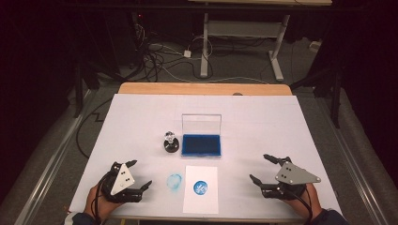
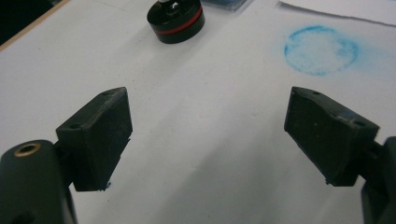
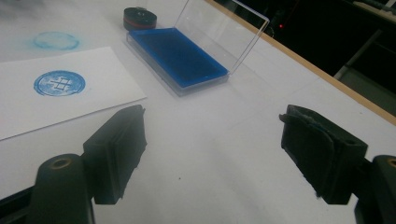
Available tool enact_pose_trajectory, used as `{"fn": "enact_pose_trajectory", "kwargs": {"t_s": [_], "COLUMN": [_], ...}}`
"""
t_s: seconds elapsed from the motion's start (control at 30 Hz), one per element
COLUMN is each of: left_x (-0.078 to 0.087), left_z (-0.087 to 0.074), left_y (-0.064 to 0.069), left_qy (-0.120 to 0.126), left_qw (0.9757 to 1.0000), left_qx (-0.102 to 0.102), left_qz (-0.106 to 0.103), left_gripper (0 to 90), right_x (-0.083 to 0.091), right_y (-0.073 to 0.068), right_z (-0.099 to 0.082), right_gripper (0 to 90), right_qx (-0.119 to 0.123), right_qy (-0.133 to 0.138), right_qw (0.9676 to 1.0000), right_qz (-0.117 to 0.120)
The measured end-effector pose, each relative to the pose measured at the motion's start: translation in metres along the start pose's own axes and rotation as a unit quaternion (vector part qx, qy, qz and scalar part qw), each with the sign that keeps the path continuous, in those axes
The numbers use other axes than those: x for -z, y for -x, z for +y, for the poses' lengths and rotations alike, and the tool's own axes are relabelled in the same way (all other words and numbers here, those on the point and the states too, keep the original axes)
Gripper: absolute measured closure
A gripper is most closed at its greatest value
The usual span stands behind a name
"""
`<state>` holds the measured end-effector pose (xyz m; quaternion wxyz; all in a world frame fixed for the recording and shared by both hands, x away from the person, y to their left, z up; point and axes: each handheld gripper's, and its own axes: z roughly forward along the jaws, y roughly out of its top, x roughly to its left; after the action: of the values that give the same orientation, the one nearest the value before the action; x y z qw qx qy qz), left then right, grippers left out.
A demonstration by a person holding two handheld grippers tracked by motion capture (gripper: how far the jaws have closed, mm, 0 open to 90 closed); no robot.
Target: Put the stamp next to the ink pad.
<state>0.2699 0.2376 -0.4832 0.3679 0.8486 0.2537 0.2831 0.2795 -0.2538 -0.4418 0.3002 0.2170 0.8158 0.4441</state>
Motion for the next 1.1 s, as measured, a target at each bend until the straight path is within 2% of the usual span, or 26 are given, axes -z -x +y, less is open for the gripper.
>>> {"fn": "enact_pose_trajectory", "kwargs": {"t_s": [0.33,0.87,1.1], "left_x": [0.0079,0.0080,0.0052], "left_z": [0.0011,0.0052,0.0066], "left_y": [-0.0011,-0.0027,-0.0046], "left_qy": [0.023,0.032,0.034], "left_qw": [0.9997,0.9995,0.9994], "left_qx": [0.002,0.007,0.010], "left_qz": [0.003,0.007,0.004], "left_gripper": [14.3,14.3,14.3], "right_x": [0.0019,-0.0007,0.0003], "right_y": [-0.0070,-0.0034,-0.0010], "right_z": [0.0034,0.0007,-0.0011], "right_gripper": [22.0,22.0,21.7], "right_qx": [0.014,0.009,0.004], "right_qy": [-0.002,-0.008,-0.009], "right_qw": [0.9999,0.9999,0.9999], "right_qz": [-0.005,-0.004,-0.011]}}
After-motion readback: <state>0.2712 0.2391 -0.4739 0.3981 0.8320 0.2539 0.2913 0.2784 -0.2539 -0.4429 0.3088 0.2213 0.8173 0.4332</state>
